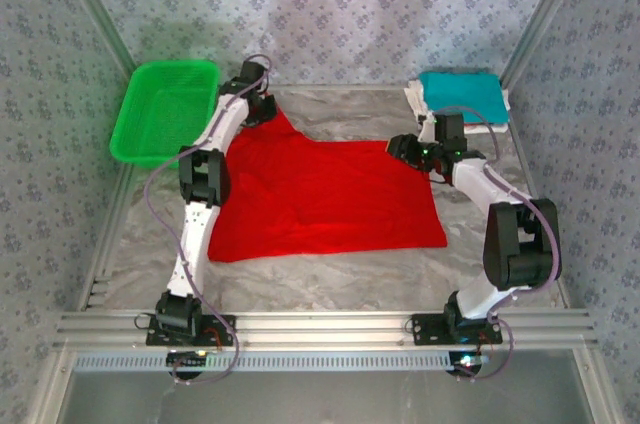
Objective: Fold and stack the t-shirts
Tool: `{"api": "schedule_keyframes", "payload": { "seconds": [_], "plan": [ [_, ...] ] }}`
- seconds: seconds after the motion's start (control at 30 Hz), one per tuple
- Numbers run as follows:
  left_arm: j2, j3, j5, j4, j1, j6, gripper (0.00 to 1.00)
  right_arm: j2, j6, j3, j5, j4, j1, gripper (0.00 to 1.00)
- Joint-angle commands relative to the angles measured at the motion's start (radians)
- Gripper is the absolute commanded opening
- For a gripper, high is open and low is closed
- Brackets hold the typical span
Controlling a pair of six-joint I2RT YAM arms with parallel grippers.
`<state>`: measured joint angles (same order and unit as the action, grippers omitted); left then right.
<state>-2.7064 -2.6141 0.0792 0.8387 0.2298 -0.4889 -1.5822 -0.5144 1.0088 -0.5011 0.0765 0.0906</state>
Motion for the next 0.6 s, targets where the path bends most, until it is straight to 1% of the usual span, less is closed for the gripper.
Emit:
{"api": "schedule_keyframes", "payload": {
  "seconds": [0.0, 0.23, 0.37, 0.47, 0.57],
  "plan": [
    [0.068, -0.064, 0.009, 0.013, 0.002, 0.003, 0.00, 0.006, 0.007, 0.026, 0.009, 0.014, -0.010, 0.41],
    [0.119, -0.064, 0.017, 0.031, 0.002, -0.024, 0.00, -0.005, -0.002, 0.030, 0.016, 0.025, -0.021, 0.41],
    [0.142, -0.064, 0.028, 0.052, 0.003, -0.029, 0.00, -0.023, -0.017, 0.042, 0.046, 0.046, -0.040, 0.42],
    [0.166, -0.059, 0.030, 0.087, 0.009, -0.020, 0.00, -0.072, -0.037, 0.085, 0.103, 0.113, -0.067, 0.43],
    [0.212, -0.010, 0.028, 0.099, 0.020, -0.017, 0.00, -0.129, -0.088, 0.116, 0.101, 0.115, -0.112, 0.44]
  ]
}}
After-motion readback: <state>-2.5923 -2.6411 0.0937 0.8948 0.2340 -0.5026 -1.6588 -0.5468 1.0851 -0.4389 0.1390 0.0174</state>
